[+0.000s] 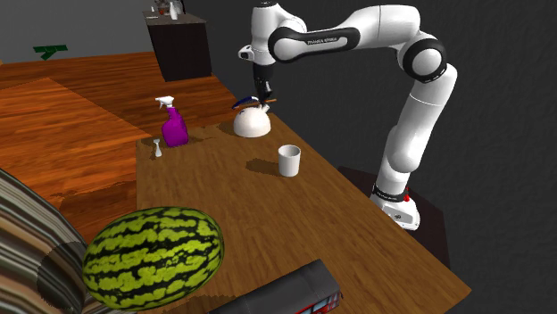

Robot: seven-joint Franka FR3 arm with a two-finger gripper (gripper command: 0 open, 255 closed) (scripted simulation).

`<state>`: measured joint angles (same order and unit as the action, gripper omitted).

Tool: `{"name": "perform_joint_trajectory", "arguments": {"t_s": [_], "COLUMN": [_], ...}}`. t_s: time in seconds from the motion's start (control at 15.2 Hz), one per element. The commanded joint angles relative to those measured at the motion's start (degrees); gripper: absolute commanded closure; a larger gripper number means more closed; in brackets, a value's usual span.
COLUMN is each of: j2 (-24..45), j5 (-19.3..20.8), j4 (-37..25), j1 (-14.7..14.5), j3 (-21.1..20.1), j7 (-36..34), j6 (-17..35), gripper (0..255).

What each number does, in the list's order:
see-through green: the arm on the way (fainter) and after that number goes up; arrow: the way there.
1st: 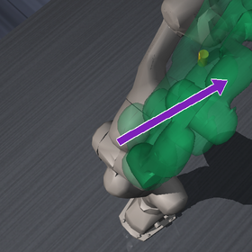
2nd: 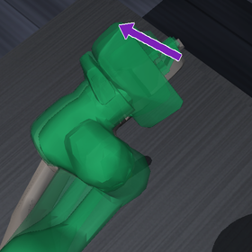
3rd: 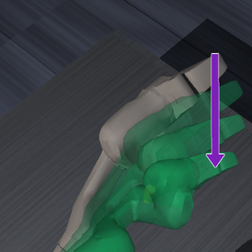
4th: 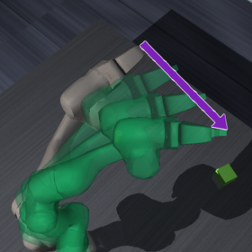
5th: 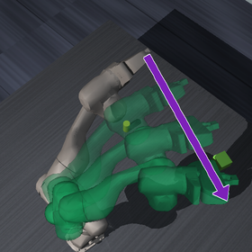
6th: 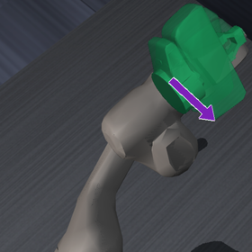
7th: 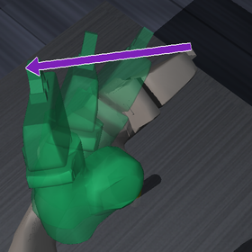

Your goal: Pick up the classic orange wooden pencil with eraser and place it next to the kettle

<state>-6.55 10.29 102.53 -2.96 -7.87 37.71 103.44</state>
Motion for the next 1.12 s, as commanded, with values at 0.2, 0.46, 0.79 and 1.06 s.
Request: {"name": "perform_joint_trajectory", "arguments": {"t_s": [0.2,0.46,0.79,1.06], "j2": [-0.4,-0.5,-0.2,0.2], "j5": [0.1,0.3,0.6,1.0], "j4": [4.4,7.5,11.0,13.7], "j1": [0.1,0.1,0.1,0.2], "j3": [0.1,0.1,0.2,0.2], "j7": [-0.5,-1.1,-1.8,-2.4], "j6": [3.9,7.0,10.7,13.7], "gripper": [255,255,255,255]}}
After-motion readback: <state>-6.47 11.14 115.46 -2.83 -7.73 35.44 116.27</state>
